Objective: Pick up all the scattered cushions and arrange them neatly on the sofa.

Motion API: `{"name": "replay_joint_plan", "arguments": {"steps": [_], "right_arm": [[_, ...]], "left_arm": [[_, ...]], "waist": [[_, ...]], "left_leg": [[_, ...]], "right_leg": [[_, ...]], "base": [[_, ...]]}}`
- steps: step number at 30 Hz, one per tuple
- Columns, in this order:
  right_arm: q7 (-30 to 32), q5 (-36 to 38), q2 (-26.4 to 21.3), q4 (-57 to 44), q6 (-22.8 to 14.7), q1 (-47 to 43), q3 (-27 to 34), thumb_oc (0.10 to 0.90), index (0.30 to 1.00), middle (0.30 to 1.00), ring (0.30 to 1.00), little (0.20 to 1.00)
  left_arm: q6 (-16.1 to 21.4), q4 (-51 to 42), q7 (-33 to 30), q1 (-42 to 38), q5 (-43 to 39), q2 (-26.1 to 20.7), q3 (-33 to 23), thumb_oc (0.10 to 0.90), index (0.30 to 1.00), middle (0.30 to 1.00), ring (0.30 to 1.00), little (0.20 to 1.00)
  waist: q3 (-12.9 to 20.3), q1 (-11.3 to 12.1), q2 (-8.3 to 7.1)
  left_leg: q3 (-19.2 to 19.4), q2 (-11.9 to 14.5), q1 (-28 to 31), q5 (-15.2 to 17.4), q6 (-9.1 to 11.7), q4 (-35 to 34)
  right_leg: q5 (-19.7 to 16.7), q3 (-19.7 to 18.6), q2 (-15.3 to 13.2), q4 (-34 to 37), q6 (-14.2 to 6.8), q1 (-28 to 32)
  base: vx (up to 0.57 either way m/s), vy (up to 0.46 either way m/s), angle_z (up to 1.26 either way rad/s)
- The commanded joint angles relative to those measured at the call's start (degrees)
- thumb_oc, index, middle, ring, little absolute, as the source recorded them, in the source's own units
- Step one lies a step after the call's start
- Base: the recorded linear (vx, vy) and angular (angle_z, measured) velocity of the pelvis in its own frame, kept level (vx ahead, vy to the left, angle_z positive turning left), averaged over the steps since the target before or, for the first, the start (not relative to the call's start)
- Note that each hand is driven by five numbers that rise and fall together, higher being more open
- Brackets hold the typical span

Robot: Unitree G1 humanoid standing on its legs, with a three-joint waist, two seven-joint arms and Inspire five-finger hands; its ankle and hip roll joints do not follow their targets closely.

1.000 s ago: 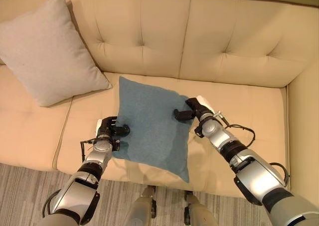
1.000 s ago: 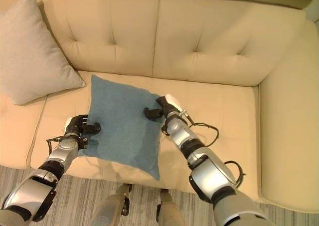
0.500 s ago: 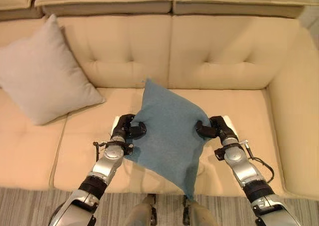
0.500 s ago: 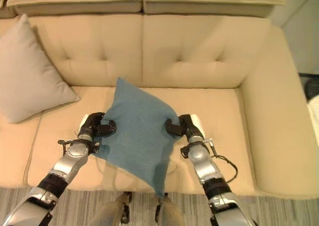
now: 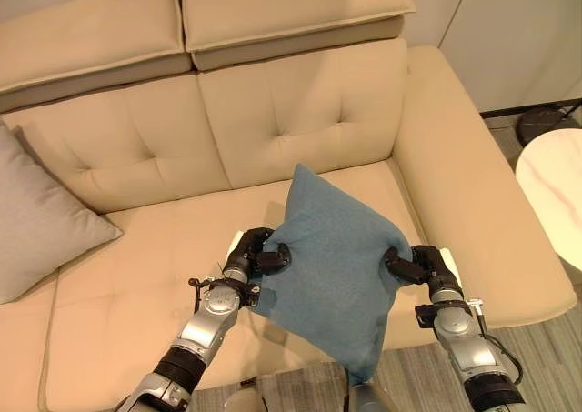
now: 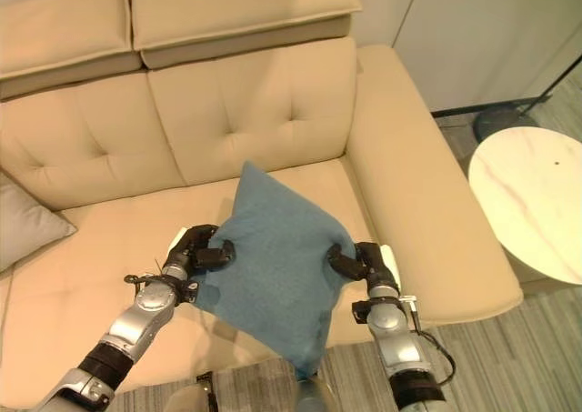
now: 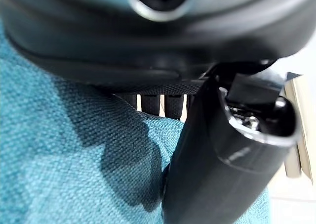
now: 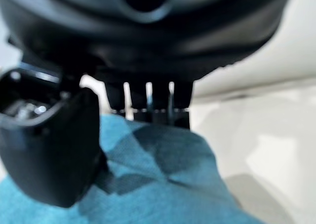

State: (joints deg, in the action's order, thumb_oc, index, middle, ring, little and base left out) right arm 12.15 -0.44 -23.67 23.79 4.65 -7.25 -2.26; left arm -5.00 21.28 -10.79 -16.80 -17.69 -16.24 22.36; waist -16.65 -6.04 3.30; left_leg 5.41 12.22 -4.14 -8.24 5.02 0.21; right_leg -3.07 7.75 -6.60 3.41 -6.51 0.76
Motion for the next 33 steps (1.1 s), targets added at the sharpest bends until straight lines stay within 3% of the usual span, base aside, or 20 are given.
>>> {"name": "replay_joint_plan", "arguments": {"steps": [1,2,5,6,7,9,13,16,18,21,22,24,25,29,33], "right_arm": [[3.19,4.47,0.05,-8.79,-7.12,-1.82,1.82,0.400,0.300,0.300,0.300,0.300],[3.73,4.32,-0.08,-8.82,-7.12,-2.00,1.77,0.400,0.300,0.300,0.300,0.300],[4.27,5.76,0.80,-9.32,-7.64,-1.50,3.08,0.400,0.300,0.300,0.300,0.300],[4.83,6.38,0.96,-8.93,-7.81,-1.68,3.13,0.400,0.300,0.300,0.300,0.300],[4.81,6.48,1.11,-8.02,-7.62,-2.58,2.38,0.400,0.300,0.300,0.300,0.300],[3.98,6.22,1.75,-8.46,-7.57,-1.62,2.25,0.400,0.300,0.300,0.300,0.300],[1.93,5.15,2.88,-8.41,-6.92,0.57,2.12,0.400,0.300,0.300,0.300,0.300],[1.15,4.55,4.07,-9.13,-6.82,1.02,2.11,0.400,0.300,0.300,0.300,0.300],[1.08,4.21,4.95,-10.12,-6.59,1.70,2.28,0.400,0.300,0.300,0.300,0.300],[0.85,4.15,5.44,-10.55,-6.49,2.16,2.44,0.400,0.300,0.300,0.300,0.300],[0.75,3.81,4.96,-10.48,-6.27,1.47,2.21,0.400,0.300,0.300,0.300,0.300],[0.64,2.93,4.38,-10.61,-6.00,1.19,1.96,0.400,0.300,0.300,0.300,0.300],[0.06,2.82,4.31,-10.36,-5.65,1.42,2.15,0.400,0.300,0.300,0.300,0.300],[0.29,0.90,3.88,-10.48,-4.92,1.45,1.27,0.400,0.300,0.300,0.300,0.300],[0.15,0.45,3.22,-11.15,-4.58,1.31,0.98,0.400,0.300,0.300,0.300,0.300]], "left_arm": [[7.17,-7.59,-0.06,-5.96,-3.11,1.71,0.10,0.400,0.300,0.300,0.300,0.300],[7.43,-8.28,0.05,-5.72,-4.31,2.52,0.49,0.400,0.300,0.300,0.300,0.300],[7.33,-7.42,0.50,-7.12,-3.57,2.93,1.86,0.400,0.300,0.300,0.300,0.300],[7.32,-7.44,0.36,-7.29,-3.53,2.83,1.94,0.400,0.300,0.300,0.300,0.300],[7.36,-8.03,0.51,-6.87,-4.01,2.58,1.61,0.400,0.300,0.300,0.300,0.300],[7.09,-10.24,1.16,-6.03,-4.65,2.77,2.24,0.400,0.300,0.300,0.300,0.300],[6.45,-10.35,2.12,-4.31,-5.29,2.37,2.27,0.400,0.300,0.300,0.300,0.300],[5.85,-11.77,2.74,-3.07,-5.34,1.56,2.02,0.400,0.300,0.300,0.300,0.300],[5.46,-11.29,3.23,-3.05,-4.88,1.23,1.93,0.400,0.300,0.300,0.300,0.300],[5.57,-9.90,3.30,-3.27,-3.98,0.94,1.62,0.400,0.300,0.300,0.300,0.300],[5.73,-10.23,3.73,-2.86,-3.93,0.29,1.31,0.400,0.300,0.300,0.300,0.300],[5.63,-10.73,3.84,-2.55,-3.19,-0.09,1.13,0.400,0.300,0.300,0.300,0.300],[5.77,-10.75,4.53,-1.81,-2.95,-0.65,0.38,0.400,0.300,0.300,0.300,0.300],[5.55,-10.80,4.54,-1.34,-1.56,-0.84,-0.29,0.400,0.300,0.300,0.300,0.300],[5.65,-10.91,4.20,-2.20,-1.93,-0.71,-0.17,0.400,0.300,0.300,0.300,0.300]], "waist": [[6.60,0.90,-0.97],[6.31,1.04,-0.71],[7.12,-0.21,-0.25],[7.20,0.27,-0.09],[7.43,1.64,0.50],[7.59,1.79,1.01],[8.99,1.32,1.22],[7.24,0.75,0.86],[6.48,0.25,0.89],[7.02,0.33,0.86],[7.52,1.00,0.43],[7.41,0.75,0.28],[8.11,1.18,-0.84],[9.18,1.92,-1.69],[9.04,1.79,-1.67]], "left_leg": [[2.43,0.32,-1.76,9.22,-2.03,8.71],[1.88,-2.41,-2.92,10.34,-2.69,9.43],[8.53,-5.58,-5.08,9.70,-3.33,8.27],[8.02,-7.73,-5.46,9.85,-3.57,7.85],[3.62,-10.55,-4.72,9.98,-3.74,6.00],[-0.03,-12.42,-2.99,9.90,-4.27,3.32],[-0.78,-13.32,0.47,9.99,-6.48,-0.08],[-0.63,-13.87,2.59,10.56,-8.53,-0.76],[-1.03,-13.57,2.86,11.09,-9.16,-0.22],[-1.57,-12.98,3.52,11.91,-8.67,-0.69],[-1.49,-12.74,3.30,12.35,-8.04,-0.52],[-1.92,-12.76,3.91,12.72,-7.83,-0.64],[-2.03,-13.17,4.31,13.15,-7.44,-0.56],[-1.85,-12.55,4.80,12.99,-6.68,-1.03],[-2.72,-11.50,4.56,12.95,-5.77,-0.86]], "right_leg": [[10.59,-0.03,-0.07,-11.30,2.56,-1.99],[10.50,0.06,0.10,-11.07,2.67,-1.63],[9.76,1.89,0.13,-9.74,2.34,-0.91],[9.97,1.84,0.09,-9.59,2.19,-0.55],[9.92,0.98,0.56,-9.62,2.17,-0.70],[10.11,0.97,0.73,-10.56,1.65,-0.65],[10.67,0.87,-0.24,-16.06,0.58,-1.13],[6.80,-1.12,-2.20,-28.04,-2.19,-5.76],[5.21,-3.48,-3.16,-33.07,-2.71,-8.17],[5.63,-4.13,-5.47,-27.40,-1.69,-7.57],[5.27,-2.93,-7.21,-19.45,-1.59,-7.48],[4.36,-3.29,-6.66,-15.73,-1.59,-7.71],[4.65,-4.23,-6.35,-10.24,-2.64,-5.64],[3.21,-4.58,-5.70,-8.12,-3.15,-3.72],[4.57,-4.81,-4.43,-7.85,-2.17,-3.27]], "base": [[0.02,-0.158,0.35],[0.03,-0.112,0.25],[0.05,-0.031,0.23],[0.12,0.069,0.32],[0.13,0.095,0.27],[0.11,0.125,0.09],[0.12,0.177,0.07],[0.02,0.199,0.04],[-0.01,0.071,-0.12],[0.06,-0.070,-0.03],[0.06,-0.099,0.00],[0.11,-0.150,-0.04],[0.12,-0.151,0.08],[0.08,-0.174,0.05],[0.05,-0.121,0.06]]}}
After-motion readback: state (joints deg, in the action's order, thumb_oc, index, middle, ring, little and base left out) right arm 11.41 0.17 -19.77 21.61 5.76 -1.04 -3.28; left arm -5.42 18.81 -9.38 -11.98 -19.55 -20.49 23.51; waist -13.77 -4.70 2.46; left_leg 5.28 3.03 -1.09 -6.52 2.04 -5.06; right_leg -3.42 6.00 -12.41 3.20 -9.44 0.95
